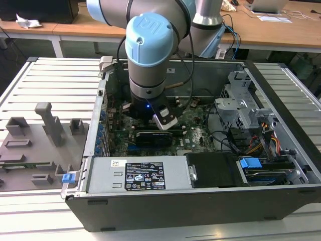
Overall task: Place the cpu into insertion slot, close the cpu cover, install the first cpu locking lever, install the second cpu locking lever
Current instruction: 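Install the second cpu locking lever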
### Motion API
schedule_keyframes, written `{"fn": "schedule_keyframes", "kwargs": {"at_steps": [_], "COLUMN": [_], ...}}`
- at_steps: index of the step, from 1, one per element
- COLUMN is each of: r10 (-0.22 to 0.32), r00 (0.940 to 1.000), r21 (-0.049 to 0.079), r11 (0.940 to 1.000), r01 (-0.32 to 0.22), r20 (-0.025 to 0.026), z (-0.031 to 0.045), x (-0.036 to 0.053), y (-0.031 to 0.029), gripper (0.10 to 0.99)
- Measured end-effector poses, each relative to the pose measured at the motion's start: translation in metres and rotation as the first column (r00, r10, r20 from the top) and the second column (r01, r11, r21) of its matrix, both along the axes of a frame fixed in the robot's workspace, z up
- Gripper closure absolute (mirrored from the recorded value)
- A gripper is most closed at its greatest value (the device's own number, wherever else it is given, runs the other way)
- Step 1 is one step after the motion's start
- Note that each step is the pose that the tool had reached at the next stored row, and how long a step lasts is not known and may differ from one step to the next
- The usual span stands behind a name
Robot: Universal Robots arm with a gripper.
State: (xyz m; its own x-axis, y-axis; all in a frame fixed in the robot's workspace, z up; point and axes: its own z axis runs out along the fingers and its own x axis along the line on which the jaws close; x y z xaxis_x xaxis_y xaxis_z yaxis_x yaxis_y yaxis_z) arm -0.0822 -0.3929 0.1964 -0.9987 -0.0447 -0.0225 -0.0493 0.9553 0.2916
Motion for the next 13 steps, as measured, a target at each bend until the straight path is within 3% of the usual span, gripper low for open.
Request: {"fn": "schedule_keyframes", "kwargs": {"at_steps": [13], "r10": [0.0], "r00": [1.0], "r21": [0.0], "r11": [1.0], "r01": [0.0], "r20": [0.0002], "z": [0.0147], "x": [0.0001], "y": [0.0001], "gripper": [0.98]}}
